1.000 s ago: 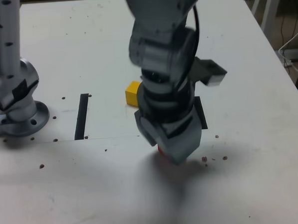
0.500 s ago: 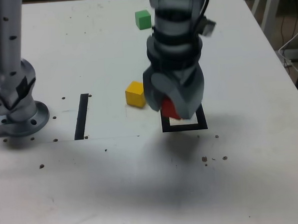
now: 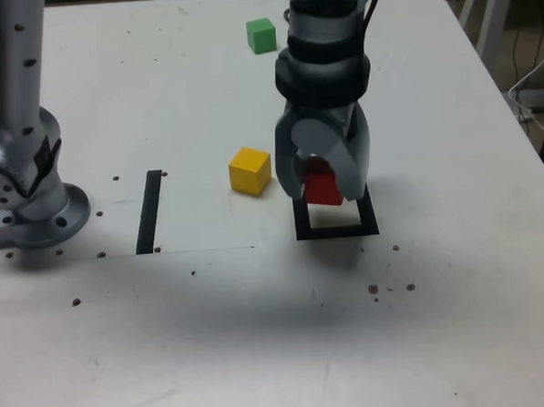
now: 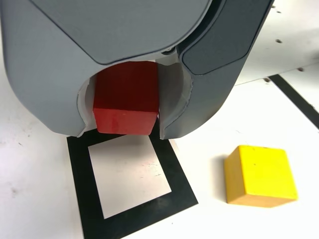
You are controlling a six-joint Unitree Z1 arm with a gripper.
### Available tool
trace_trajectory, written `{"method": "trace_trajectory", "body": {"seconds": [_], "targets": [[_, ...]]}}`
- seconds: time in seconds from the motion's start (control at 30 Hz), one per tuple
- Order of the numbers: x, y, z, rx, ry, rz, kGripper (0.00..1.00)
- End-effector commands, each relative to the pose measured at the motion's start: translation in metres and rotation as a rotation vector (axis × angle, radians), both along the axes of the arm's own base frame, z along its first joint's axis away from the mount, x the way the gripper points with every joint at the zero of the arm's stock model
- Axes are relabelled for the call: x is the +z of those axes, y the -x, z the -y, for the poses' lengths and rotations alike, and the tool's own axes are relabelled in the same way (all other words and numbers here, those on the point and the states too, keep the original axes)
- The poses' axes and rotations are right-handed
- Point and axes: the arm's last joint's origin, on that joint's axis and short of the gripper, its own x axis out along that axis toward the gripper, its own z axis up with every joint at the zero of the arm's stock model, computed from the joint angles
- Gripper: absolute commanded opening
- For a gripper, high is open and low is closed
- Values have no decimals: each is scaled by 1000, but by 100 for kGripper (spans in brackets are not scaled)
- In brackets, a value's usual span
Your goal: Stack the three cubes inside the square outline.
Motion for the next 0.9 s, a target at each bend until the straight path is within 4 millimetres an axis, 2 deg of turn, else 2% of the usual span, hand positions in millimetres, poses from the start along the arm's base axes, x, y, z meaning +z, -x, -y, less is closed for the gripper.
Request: {"method": "trace_trajectory", "body": {"seconds": [0.0, 0.5, 0.8, 0.87], "targets": [[-6, -2, -2, 22, 6, 4, 32], [-35, -5, -18, 120, -13, -15, 32], [-47, -9, -20, 126, -15, -22, 32], [-49, -9, -21, 128, -15, -25, 35]]}}
